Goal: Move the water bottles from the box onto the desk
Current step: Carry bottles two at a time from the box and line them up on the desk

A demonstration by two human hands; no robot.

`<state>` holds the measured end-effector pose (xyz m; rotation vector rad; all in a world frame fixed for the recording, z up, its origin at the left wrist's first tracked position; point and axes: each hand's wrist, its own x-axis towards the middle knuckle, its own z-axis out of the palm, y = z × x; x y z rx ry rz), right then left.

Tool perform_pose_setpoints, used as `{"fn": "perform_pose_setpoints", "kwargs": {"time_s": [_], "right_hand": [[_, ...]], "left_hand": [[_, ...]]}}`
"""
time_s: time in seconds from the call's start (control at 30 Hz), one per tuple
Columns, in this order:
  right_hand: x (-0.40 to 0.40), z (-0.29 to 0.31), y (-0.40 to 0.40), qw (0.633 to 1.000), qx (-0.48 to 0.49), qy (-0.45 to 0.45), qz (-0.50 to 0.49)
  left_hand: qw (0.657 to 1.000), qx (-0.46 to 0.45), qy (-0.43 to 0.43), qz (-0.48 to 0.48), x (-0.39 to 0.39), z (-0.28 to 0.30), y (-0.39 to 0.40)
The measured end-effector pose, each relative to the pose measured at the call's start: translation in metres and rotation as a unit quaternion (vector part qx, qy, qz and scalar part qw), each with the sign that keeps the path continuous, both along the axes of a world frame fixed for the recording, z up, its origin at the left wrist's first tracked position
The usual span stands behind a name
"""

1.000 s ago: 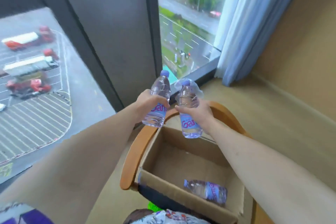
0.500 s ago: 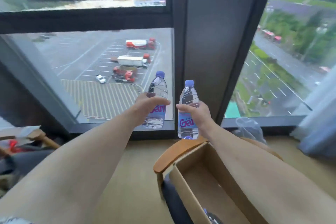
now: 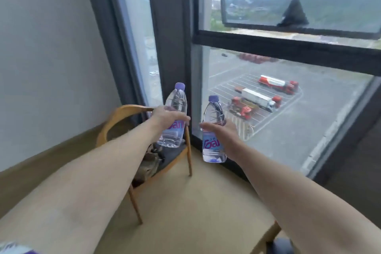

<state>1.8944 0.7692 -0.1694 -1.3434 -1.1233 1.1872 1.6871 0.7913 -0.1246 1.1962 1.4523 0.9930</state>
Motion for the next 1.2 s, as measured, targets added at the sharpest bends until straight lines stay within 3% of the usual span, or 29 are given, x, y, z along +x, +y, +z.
{"fn": "perform_pose_setpoints", "kwargs": {"time_s": [0.2,0.53,0.83,1.2], "right_hand": [[-0.179,0.006,-0.002,0.991,0.009,0.014,0.134],[-0.454,-0.012,-0.058,0.936,-0.042,-0.005,0.35],[-0.669,-0.027,-0.095,0.857,-0.063,-0.035,0.51],[-0.935,-0.004,-0.107,0.777,-0.064,-0.036,0.625]], "left_hand": [[0.989,0.008,-0.003,0.151,-0.174,0.004,-0.065],[0.915,-0.032,-0.053,0.398,-0.41,-0.031,-0.203],[0.834,-0.027,-0.056,0.548,-0.569,-0.05,-0.295],[0.749,-0.034,-0.044,0.66,-0.777,-0.026,-0.322]]}}
